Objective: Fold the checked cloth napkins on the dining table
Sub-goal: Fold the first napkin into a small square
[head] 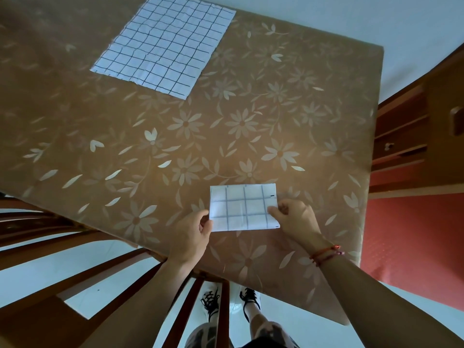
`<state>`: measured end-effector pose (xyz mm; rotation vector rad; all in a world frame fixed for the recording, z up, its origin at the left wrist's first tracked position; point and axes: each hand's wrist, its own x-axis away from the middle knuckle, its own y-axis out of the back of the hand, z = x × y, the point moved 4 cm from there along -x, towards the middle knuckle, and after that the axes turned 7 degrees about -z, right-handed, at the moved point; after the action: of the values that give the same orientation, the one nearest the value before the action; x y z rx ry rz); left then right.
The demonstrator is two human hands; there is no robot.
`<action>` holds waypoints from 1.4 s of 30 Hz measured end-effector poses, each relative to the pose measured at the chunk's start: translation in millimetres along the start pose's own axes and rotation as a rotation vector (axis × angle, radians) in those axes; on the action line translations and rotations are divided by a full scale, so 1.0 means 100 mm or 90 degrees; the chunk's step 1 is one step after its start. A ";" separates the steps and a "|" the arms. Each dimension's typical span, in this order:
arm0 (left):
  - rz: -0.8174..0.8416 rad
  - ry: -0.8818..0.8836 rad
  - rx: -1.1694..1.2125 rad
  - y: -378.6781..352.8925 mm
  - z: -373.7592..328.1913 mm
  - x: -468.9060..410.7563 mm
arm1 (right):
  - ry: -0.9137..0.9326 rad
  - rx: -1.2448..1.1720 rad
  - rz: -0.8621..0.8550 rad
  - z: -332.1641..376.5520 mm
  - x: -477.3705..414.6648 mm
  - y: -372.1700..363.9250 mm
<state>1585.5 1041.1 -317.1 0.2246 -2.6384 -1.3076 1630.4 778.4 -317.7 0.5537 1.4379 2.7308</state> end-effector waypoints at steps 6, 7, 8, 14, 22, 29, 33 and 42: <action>-0.022 -0.106 -0.004 0.01 0.00 -0.08 | -0.011 0.026 0.008 0.01 -0.04 -0.02; -0.039 -0.145 -0.018 0.03 -0.01 -0.08 | -0.014 0.025 0.006 0.01 -0.05 -0.02; -0.052 -0.182 -0.037 0.04 -0.03 -0.07 | -0.017 0.023 0.004 0.00 -0.05 -0.03; 0.012 -0.374 -0.192 -0.10 -0.10 0.07 | -0.039 0.026 0.001 0.00 -0.08 -0.07; 0.099 -0.356 -0.253 -0.29 -0.02 0.00 | -0.030 0.015 -0.025 0.02 -0.07 -0.02; 0.102 -0.367 -0.255 -0.30 -0.04 -0.10 | 0.134 0.069 -0.206 0.31 0.21 0.03; 0.099 -0.379 -0.308 -0.34 -0.07 -0.23 | 0.314 0.141 -0.125 0.53 0.41 -0.40; 0.110 -0.417 -0.341 -0.39 -0.01 -0.30 | 0.372 0.238 -0.027 0.59 0.36 -0.90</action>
<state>1617.1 1023.7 -350.3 -0.5876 -2.5223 -2.2378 1601.0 883.9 -348.0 -0.3189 2.0612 2.7200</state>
